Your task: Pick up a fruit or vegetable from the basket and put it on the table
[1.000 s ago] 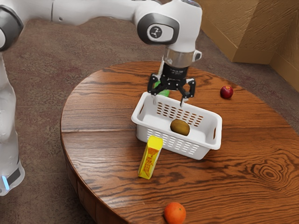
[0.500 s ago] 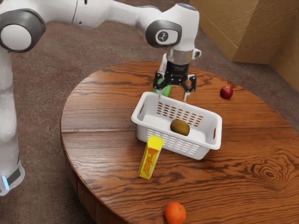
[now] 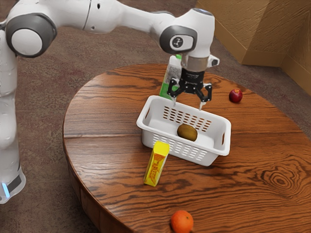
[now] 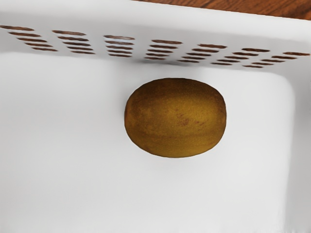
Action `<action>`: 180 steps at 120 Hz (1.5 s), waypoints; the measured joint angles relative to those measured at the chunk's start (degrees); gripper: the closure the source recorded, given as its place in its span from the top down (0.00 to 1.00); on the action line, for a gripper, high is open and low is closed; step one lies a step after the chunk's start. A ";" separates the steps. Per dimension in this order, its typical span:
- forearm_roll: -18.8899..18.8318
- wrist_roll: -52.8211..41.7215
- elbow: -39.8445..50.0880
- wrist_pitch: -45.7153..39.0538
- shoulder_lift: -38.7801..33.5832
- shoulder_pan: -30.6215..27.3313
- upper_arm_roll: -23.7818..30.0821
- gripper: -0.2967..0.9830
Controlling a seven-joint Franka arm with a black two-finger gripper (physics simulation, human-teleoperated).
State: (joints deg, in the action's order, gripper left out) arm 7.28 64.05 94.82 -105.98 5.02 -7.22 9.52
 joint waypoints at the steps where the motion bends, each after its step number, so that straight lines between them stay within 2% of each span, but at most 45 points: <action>1: 0.02 -0.12 -0.02 0.00 -0.03 -0.09 -0.02 0.77; 40: 1.11 -4.70 -0.16 -0.08 0.87 -3.36 -1.44 0.77; 137: 6.49 -12.38 0.04 -3.87 8.50 -1.76 -1.43 0.77; 180: 7.29 -14.34 -0.09 -5.11 10.39 -1.73 -1.44 0.77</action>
State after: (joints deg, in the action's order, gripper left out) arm 14.57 49.71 94.73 -111.09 15.41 -8.95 8.08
